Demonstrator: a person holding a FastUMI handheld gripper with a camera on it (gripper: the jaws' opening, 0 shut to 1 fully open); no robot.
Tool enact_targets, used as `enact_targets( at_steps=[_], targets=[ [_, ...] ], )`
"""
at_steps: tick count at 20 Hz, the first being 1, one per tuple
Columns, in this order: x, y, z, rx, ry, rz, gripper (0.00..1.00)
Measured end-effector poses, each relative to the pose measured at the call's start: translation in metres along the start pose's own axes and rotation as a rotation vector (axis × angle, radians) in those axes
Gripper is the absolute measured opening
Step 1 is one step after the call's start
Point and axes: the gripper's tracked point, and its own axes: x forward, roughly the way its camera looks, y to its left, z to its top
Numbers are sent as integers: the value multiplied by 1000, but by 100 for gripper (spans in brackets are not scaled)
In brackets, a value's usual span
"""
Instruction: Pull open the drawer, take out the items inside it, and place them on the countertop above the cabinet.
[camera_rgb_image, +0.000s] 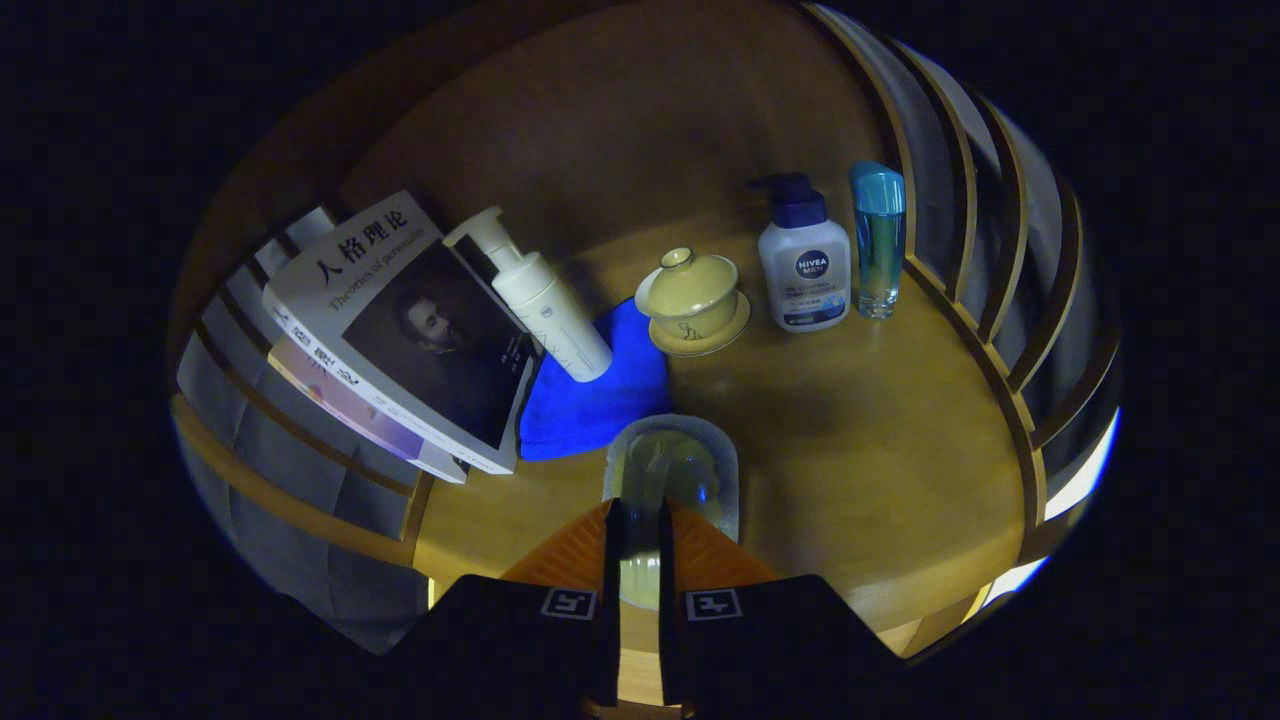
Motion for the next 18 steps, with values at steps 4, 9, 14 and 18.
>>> enact_targets(
  at_steps=[4, 9, 14, 18],
  targets=[
    [4, 0, -3, 10, 16, 6, 22],
    [3, 10, 2, 6, -24, 33, 56],
    [-26, 14, 8, -92, -143, 2, 98],
    [-56, 32, -16, -189, -203, 21, 98]
  ],
)
